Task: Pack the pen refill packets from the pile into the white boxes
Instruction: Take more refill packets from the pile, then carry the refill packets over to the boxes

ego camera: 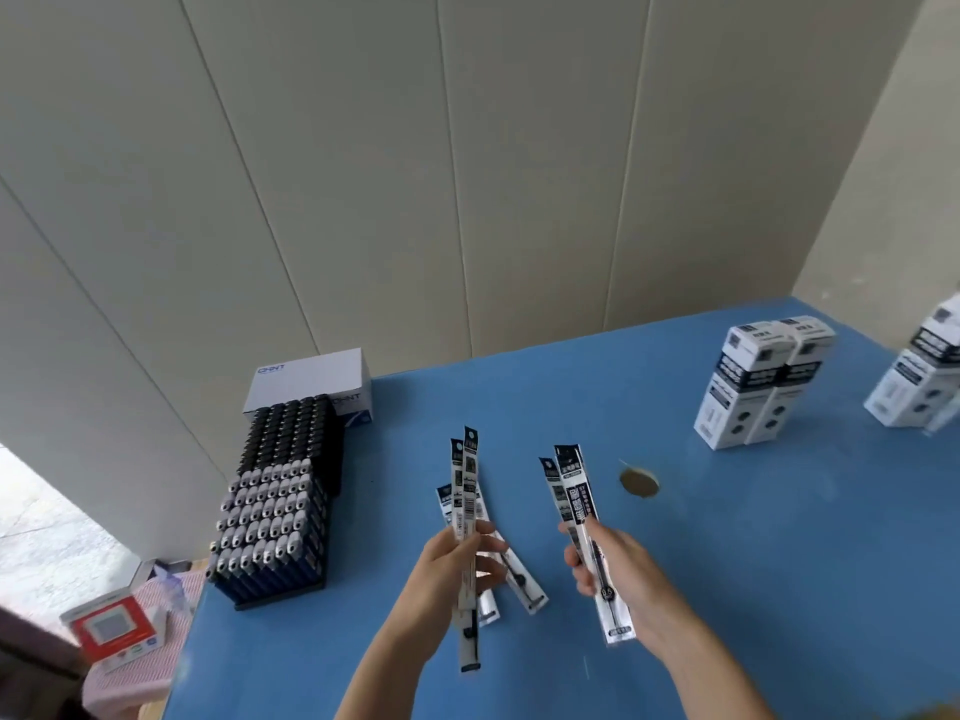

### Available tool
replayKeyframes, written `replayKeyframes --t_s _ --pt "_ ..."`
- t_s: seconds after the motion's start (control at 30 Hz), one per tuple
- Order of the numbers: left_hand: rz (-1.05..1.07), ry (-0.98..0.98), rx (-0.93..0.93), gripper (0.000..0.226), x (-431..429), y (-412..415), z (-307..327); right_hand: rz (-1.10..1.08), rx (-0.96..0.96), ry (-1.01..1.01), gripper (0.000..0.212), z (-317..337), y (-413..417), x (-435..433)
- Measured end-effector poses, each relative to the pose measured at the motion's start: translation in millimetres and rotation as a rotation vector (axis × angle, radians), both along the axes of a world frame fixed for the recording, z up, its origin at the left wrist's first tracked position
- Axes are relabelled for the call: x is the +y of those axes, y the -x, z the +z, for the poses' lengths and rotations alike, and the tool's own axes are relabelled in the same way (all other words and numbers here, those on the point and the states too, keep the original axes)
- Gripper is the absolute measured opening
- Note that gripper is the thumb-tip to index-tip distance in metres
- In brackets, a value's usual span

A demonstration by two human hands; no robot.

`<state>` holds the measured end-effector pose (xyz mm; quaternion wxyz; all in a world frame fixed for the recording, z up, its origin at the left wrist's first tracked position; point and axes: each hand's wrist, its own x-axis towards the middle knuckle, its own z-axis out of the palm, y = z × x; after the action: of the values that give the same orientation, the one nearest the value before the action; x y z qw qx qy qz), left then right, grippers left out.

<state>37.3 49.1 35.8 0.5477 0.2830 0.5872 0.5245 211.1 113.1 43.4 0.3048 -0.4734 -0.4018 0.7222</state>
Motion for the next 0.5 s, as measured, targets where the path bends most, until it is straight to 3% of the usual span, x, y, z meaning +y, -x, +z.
replayKeyframes --t_s 0.27,0.5 --pt "-0.025 -0.006 -0.014 0.023 27.0 -89.3 15.5 -0.090 0.028 -0.072 0.022 16.7 -95.8 -1.1" --pt "-0.093 -0.044 -0.031 0.021 55.9 -222.2 22.7 -0.096 -0.213 -0.245 0.024 23.8 -223.4 19.1"
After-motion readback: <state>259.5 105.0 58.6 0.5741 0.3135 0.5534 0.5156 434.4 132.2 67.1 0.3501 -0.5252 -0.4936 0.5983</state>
